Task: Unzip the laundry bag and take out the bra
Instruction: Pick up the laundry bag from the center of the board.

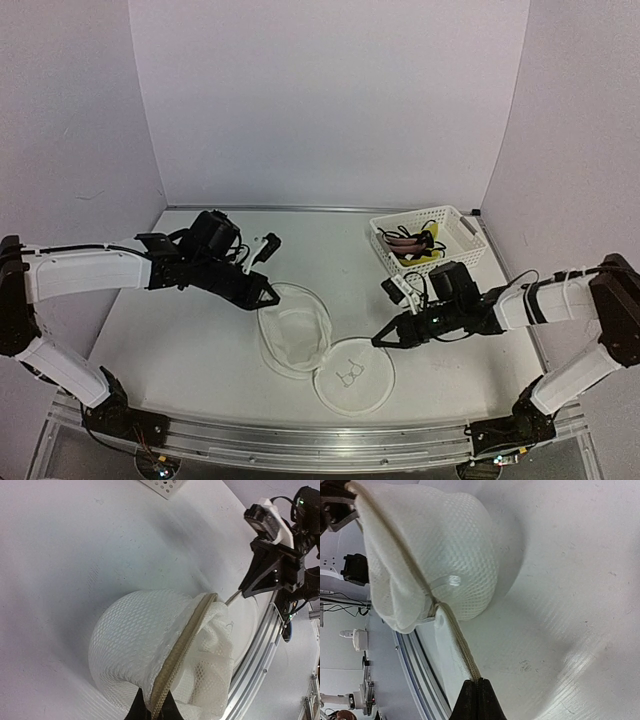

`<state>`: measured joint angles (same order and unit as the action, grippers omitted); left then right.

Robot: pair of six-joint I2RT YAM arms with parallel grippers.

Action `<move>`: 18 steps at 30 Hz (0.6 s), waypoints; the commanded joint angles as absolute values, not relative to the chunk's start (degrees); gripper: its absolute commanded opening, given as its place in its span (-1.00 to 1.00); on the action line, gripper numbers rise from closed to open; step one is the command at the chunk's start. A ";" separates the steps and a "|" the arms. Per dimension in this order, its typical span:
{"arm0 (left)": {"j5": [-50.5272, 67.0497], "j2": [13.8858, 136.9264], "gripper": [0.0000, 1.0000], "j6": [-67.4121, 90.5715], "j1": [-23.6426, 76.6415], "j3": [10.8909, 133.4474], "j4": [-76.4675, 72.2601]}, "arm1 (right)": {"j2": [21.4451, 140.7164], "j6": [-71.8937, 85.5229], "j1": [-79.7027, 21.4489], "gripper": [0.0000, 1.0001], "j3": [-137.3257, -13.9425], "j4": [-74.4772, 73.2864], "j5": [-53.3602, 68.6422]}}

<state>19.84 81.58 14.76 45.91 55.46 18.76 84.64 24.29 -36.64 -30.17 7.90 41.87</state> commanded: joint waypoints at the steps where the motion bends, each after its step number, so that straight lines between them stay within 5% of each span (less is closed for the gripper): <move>1: 12.58 79.23 -1.00 14.40 45.53 61.18 22.33 | 76.18 23.32 -36.65 -1.00 -31.08 3.92 40.29; 12: -10.97 81.75 -0.99 16.81 45.52 69.25 34.75 | 60.04 19.82 -36.65 -1.00 -42.09 -12.55 37.14; 18: -11.88 82.20 -1.00 18.33 45.55 70.49 36.13 | 58.68 23.17 -36.66 -1.00 -47.64 -12.61 39.05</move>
